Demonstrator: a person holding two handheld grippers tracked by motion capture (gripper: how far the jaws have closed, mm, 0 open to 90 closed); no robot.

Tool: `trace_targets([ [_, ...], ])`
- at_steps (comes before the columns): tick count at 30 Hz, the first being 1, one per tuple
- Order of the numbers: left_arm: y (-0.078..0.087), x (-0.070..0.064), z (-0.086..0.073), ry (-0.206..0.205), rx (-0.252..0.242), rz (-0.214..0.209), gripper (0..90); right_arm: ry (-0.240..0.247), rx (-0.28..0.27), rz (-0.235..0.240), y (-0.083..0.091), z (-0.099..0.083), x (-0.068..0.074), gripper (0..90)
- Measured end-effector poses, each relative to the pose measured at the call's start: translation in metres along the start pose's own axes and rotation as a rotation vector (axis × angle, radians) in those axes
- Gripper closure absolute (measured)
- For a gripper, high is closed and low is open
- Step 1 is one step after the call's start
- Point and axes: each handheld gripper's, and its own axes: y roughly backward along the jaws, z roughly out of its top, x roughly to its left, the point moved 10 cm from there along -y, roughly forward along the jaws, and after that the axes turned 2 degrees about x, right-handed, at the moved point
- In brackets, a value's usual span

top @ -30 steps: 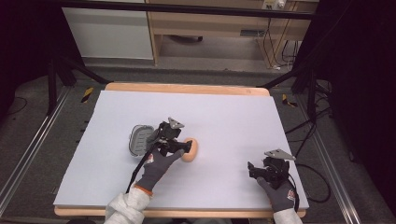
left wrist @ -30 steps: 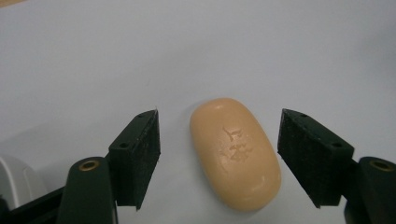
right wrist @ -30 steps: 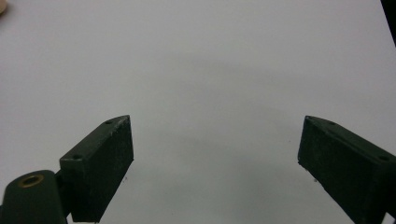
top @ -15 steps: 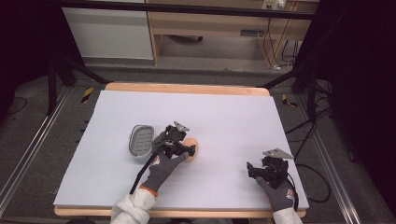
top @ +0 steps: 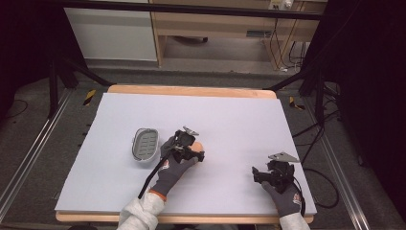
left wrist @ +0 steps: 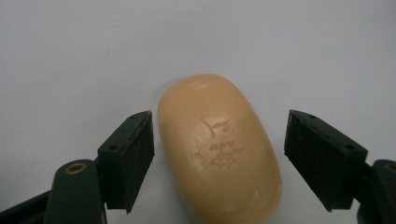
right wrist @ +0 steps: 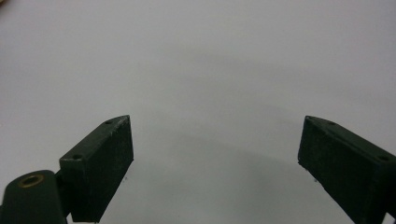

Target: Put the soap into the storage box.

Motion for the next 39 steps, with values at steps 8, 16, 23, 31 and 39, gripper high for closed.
trace_targets([
  [8,-0.010,0.000,-0.001,0.007,0.037,0.005,24.2,-0.001,0.005,0.002,0.000,-0.001,0.000,10.7],
  [16,-0.016,0.001,-0.004,0.024,0.056,0.030,24.9,0.005,0.010,0.004,-0.002,-0.001,-0.001,10.7],
  [23,-0.023,-0.001,-0.009,0.026,0.076,0.061,23.2,-0.001,0.011,0.004,-0.002,-0.001,-0.001,10.7],
  [31,-0.022,0.000,-0.009,0.044,0.070,0.082,27.3,-0.003,0.012,0.002,-0.002,-0.001,-0.001,10.7],
  [39,-0.018,0.000,-0.008,0.053,0.059,0.052,28.8,-0.004,0.012,0.001,-0.002,-0.001,-0.002,10.7],
])
